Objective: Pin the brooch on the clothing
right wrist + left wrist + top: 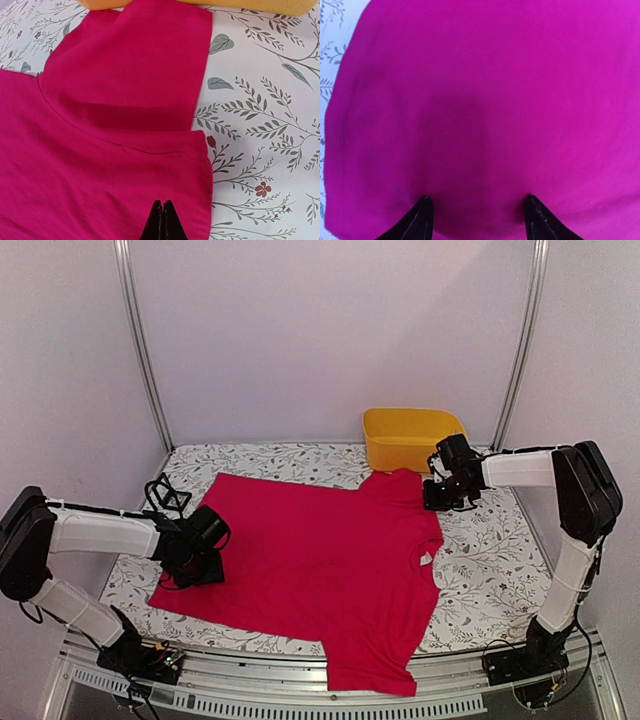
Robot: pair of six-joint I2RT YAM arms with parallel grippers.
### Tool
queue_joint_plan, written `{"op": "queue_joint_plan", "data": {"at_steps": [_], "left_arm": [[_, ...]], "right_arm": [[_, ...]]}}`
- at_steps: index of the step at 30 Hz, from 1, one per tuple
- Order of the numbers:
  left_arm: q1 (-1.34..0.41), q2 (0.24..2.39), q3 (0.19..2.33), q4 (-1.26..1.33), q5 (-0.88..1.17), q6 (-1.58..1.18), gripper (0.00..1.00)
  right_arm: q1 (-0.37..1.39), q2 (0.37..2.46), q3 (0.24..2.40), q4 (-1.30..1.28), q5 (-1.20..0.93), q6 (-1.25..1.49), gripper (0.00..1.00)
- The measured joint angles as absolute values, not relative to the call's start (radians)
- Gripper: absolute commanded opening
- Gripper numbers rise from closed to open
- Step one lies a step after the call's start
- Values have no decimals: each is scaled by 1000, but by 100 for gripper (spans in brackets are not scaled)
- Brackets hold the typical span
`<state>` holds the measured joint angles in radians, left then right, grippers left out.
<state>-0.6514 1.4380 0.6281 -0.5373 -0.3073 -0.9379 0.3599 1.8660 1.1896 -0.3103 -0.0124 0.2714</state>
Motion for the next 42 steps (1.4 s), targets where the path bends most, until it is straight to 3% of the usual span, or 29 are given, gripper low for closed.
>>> {"op": "queue_joint_plan", "data": {"at_steps": [6, 10, 12, 15, 26, 31, 42], "left_arm": [[-651, 1399, 617, -586, -308, -934, 66], [-651, 1427, 720, -632, -357, -830, 80], [-647, 1449, 805, -630, -398, -757, 82], [-617, 1479, 932, -583, -431, -636, 82], [-193, 1699, 1118, -417, -434, -474, 80], [-134, 1798, 1153, -388, -430, -465, 73], [-36, 1972, 1277, -311, -357, -441, 71]], "right_arm": [[360, 1866, 1190, -311, -12, 265, 0], [360, 1864, 1190, -313, -16, 255, 0], [360, 1861, 1190, -316, -22, 247, 1], [360, 1842, 1190, -321, -36, 240, 5], [360, 1739, 1190, -344, -54, 218, 14], [360, 1724, 1190, -344, -59, 214, 14], [365, 1724, 1175, -347, -62, 212, 14]]}}
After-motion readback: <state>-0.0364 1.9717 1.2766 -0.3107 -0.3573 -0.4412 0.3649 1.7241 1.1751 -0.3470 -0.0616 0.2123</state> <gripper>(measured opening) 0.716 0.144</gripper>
